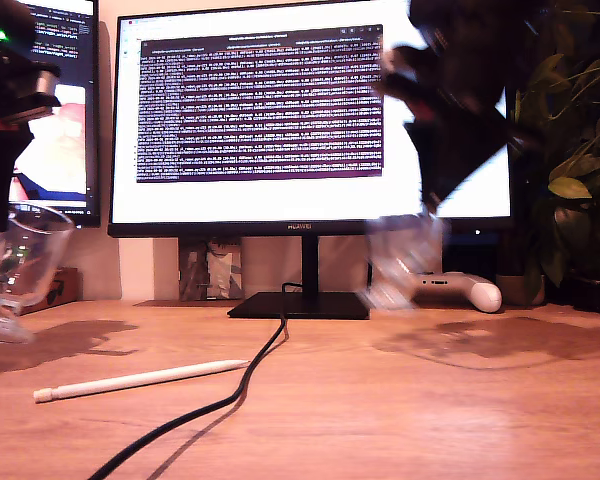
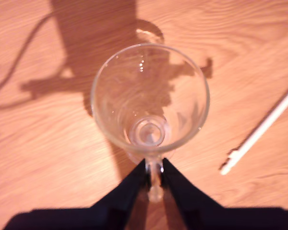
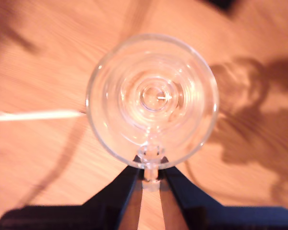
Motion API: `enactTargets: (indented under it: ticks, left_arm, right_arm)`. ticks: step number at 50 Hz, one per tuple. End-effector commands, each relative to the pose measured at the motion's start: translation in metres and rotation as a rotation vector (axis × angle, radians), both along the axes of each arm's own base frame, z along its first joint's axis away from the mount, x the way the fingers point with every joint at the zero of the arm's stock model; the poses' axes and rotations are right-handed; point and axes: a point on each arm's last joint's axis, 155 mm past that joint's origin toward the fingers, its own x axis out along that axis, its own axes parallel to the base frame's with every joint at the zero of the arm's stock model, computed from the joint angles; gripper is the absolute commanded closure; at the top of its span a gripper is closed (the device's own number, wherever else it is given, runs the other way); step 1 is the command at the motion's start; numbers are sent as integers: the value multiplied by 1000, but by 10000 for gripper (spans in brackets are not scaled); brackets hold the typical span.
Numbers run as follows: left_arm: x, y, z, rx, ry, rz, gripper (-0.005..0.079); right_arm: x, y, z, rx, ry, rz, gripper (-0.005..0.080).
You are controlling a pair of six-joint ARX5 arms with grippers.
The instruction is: Pick the small glass cups in front of you with each of your hands, and place them behind the white pen
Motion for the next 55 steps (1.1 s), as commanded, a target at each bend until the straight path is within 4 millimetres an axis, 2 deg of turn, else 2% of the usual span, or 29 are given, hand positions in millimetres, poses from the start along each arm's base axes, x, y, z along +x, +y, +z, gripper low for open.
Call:
enactTargets:
  ticks: [1, 9, 21, 36, 55]
  left_arm:
    - [1, -8, 22, -29, -77, -23, 766]
    - [-1, -15, 37, -63, -120, -39, 766]
    - [-4, -17, 51, -77, -161, -42, 766]
    - [-6, -19, 54, -92, -163, -46, 766]
    - [-6, -20, 54, -99, -161, -48, 766]
  right_arm:
    - [-2, 12, 7, 21, -18, 18, 765]
    - [-7, 29, 11, 44, -30, 39, 765]
    - [-14, 51, 14, 72, -46, 69, 765]
    - [-20, 73, -8, 65, 9, 97, 765]
    - [-16, 119, -12, 49, 31, 166, 765]
